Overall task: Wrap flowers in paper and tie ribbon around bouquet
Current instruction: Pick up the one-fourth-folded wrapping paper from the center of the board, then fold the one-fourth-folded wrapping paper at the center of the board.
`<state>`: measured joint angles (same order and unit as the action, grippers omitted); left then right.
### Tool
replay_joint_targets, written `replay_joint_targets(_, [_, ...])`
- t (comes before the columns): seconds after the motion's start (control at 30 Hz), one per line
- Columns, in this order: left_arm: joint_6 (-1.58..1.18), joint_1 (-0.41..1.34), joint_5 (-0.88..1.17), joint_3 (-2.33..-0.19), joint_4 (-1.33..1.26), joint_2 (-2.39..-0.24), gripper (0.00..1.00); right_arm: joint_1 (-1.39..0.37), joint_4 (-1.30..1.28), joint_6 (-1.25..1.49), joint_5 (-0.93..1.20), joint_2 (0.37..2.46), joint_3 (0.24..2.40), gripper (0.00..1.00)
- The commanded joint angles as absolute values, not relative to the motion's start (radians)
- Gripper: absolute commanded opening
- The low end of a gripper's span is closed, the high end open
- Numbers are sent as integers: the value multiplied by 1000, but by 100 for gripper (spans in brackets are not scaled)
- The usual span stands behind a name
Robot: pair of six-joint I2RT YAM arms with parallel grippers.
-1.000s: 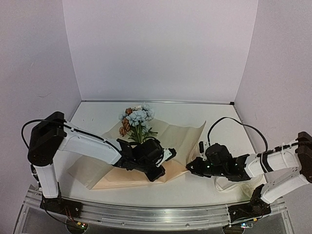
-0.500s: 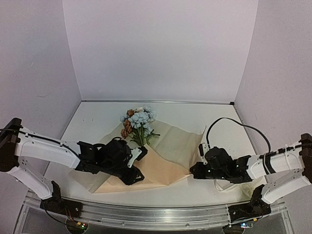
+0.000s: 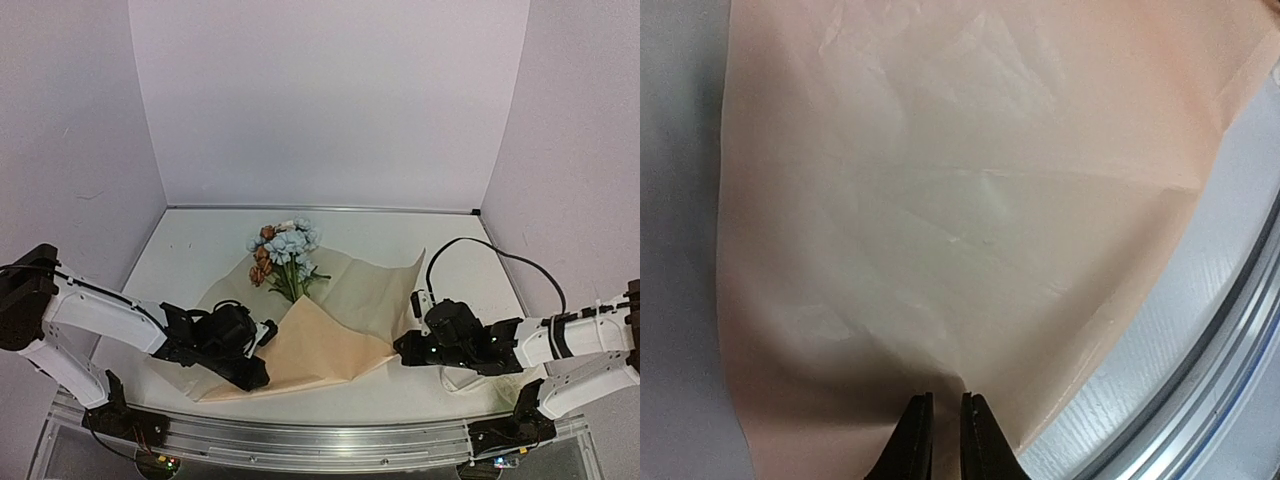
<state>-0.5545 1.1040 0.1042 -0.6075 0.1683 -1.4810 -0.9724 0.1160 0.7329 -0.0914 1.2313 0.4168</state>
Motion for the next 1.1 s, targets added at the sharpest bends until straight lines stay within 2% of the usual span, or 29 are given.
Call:
replay_joint_targets(0.0, [-555, 1097, 100, -649, 118, -1532, 11, -993, 34, 670, -83, 1188, 466, 0])
replay_joint_targets(0.33, [-556, 1094, 91, -651, 104, -1563, 9, -1067, -64, 612, 1, 1234, 658, 0])
replay_joint_targets(0.8, [-553, 1087, 78, -643, 112, -1522, 9, -1085, 42, 742, 246, 1662, 981, 0])
replay_joint_targets(1.07, [-534, 1075, 81, -652, 139, -1496, 11, -1069, 107, 841, 382, 1857, 1077, 0])
